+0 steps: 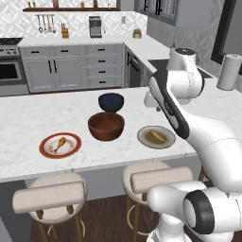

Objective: Pick the chicken drumstick and sweet potato from their plates and place them in the bowl. Then put the bowl in the fridge.

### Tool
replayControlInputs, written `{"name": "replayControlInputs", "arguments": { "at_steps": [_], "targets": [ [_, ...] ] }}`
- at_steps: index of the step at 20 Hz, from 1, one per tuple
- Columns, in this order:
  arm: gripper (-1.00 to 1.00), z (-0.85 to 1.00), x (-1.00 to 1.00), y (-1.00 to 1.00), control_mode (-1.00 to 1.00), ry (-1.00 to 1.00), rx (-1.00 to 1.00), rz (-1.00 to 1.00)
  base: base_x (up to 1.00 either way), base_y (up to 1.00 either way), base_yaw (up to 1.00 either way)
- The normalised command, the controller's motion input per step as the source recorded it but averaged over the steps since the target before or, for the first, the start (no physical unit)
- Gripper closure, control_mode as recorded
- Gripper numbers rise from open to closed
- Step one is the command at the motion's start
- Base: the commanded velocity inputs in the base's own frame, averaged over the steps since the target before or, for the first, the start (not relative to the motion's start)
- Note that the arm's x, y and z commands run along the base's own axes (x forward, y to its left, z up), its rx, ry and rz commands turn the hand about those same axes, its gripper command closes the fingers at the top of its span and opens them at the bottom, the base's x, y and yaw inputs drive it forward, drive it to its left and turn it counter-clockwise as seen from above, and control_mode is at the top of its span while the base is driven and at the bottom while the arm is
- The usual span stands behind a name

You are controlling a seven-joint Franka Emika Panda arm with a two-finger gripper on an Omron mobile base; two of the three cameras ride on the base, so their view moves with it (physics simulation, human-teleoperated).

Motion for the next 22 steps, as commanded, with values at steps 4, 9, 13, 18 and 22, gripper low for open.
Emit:
{"name": "replayControlInputs", "arguments": {
  "at_steps": [4, 9, 13, 18, 22],
  "targets": [
    [-1.0, -0.25, 0.0, 0.09, -1.0, -0.13, -0.07, -0.04, 0.0, 0.0, 0.0],
    [-1.0, -0.09, 0.09, -0.11, -1.0, 0.0, 0.02, 0.0, 0.0, 0.0, 0.0],
    [-1.0, -0.34, 0.24, -0.35, -1.0, 0.01, 0.0, 0.01, 0.0, 0.0, 0.0],
    [-1.0, -0.53, 1.0, -0.6, -1.0, -0.04, 0.01, 0.19, 0.0, 0.0, 0.0],
    [-1.0, -0.81, 0.9, -0.3, -1.0, 0.09, 0.0, 0.08, 0.0, 0.0, 0.0]
  ]
}}
